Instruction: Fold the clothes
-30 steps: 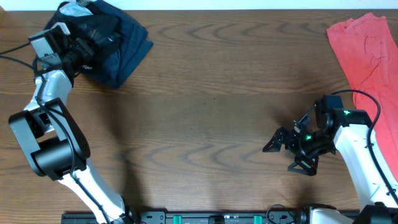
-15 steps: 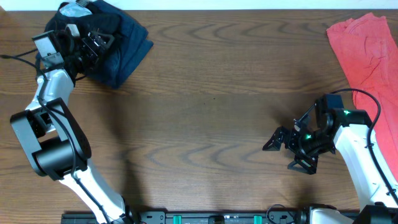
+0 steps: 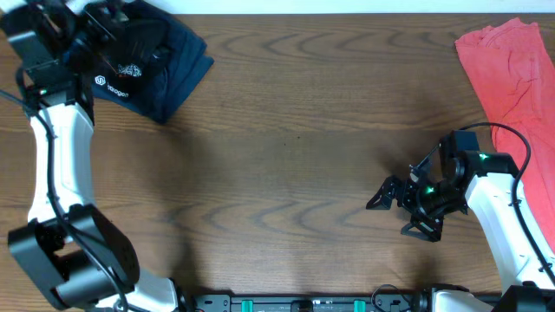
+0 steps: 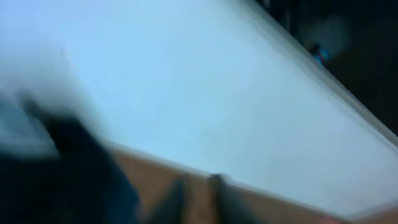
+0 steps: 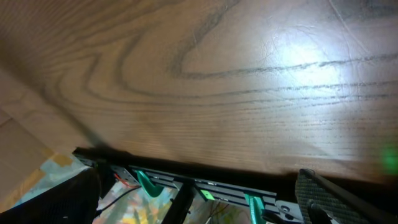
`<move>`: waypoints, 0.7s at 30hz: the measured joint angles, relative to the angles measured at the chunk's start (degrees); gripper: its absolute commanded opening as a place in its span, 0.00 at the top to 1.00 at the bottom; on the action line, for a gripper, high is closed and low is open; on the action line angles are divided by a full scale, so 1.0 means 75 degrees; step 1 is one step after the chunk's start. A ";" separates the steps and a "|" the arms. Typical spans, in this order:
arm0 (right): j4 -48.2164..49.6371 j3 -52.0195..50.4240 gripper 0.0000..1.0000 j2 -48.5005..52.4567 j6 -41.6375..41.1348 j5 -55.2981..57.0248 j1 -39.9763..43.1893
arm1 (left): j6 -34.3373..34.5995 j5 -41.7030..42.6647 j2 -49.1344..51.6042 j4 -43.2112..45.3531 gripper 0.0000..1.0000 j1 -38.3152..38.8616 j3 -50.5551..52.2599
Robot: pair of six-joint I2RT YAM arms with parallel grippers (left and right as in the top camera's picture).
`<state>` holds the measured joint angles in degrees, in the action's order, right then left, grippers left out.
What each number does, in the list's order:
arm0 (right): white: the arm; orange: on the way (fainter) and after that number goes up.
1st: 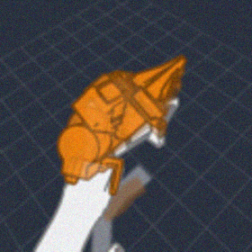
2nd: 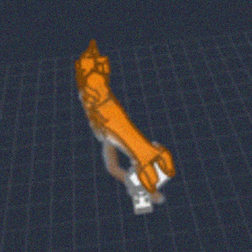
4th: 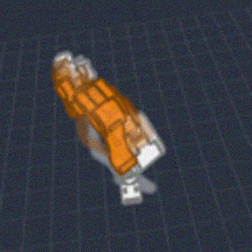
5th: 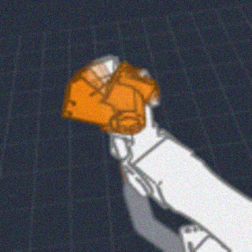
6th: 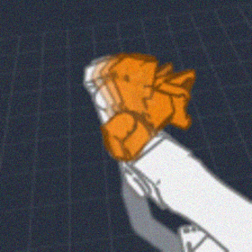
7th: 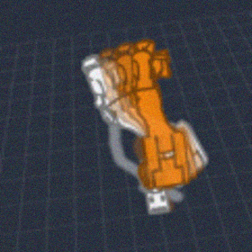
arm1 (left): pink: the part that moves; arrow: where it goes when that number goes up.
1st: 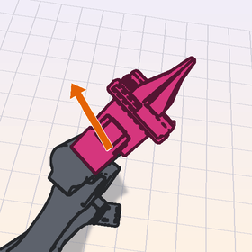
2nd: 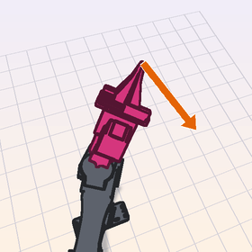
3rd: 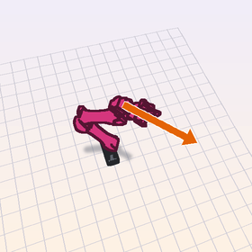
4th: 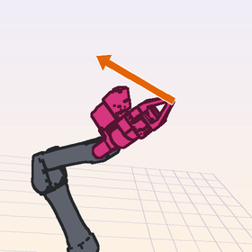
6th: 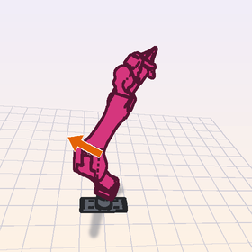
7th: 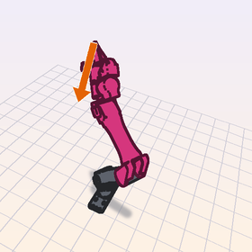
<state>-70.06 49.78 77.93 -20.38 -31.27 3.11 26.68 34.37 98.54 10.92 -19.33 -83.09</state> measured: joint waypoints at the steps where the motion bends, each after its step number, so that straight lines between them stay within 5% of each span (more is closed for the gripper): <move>1: 0.0012 0.0000 0.03 0.0000 0.0000 0.0000 0.0000 | -0.0076 -0.0280 0.0003 0.0271 0.94 -0.0003 -0.0006; 13: 0.0026 0.0000 0.04 0.0000 -0.0003 0.0000 0.0000 | -0.1413 -0.2512 0.2098 0.3110 0.94 0.0085 -0.0006; 21: -0.0119 0.0000 0.04 0.0000 -0.0009 0.0000 0.0000 | -0.1938 -0.3494 0.4211 0.3343 0.94 0.0245 -0.0003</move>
<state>-70.96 49.78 77.93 -20.45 -31.27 3.11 12.14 8.16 130.13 35.99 -17.50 -83.11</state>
